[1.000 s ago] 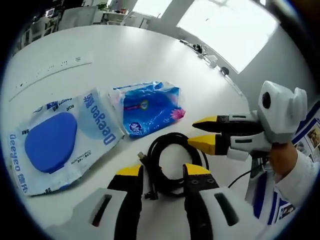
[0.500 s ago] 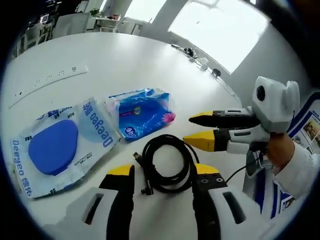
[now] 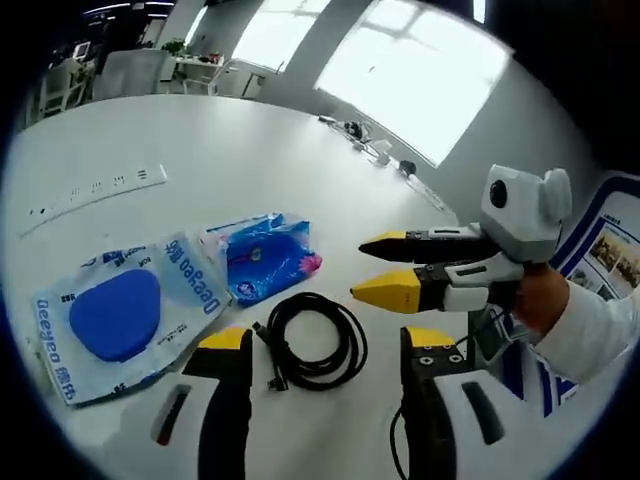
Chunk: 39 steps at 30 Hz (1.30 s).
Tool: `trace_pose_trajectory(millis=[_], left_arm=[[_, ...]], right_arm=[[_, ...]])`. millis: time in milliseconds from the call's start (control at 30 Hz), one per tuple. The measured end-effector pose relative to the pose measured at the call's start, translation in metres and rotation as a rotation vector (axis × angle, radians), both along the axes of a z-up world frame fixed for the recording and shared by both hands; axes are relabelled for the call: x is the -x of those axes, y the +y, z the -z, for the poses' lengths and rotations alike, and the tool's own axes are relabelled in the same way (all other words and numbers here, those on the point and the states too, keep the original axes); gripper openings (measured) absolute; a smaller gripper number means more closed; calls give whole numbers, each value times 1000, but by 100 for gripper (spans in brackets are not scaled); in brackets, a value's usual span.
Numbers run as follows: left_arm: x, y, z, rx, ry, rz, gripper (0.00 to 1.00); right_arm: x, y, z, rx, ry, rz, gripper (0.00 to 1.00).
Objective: Arrange the tabletop items into an orderly group along one side of the table until the central work area is clear of visible clutter.
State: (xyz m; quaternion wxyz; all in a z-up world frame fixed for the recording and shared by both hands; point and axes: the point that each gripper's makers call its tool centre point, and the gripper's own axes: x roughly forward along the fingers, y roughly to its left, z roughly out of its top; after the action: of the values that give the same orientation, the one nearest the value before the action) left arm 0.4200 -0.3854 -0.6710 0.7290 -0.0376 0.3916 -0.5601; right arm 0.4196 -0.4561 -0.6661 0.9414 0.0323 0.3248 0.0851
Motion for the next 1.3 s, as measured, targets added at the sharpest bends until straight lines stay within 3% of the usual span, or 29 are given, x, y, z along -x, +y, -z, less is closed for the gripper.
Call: trace_pose_trajectory(millis=[500,867,1300], left_arm=[[8,26,-50,108,-36,8,70],[13,63,-94,185,-101,-9,73],[10,117,-132,233,-168,-83,75]], right_arm=[[1,20,-45,-30,-72,-33,45],[-1,55,-84,-67,-135,-94,47],[-7,96,-110,-72,-166,-175,47]])
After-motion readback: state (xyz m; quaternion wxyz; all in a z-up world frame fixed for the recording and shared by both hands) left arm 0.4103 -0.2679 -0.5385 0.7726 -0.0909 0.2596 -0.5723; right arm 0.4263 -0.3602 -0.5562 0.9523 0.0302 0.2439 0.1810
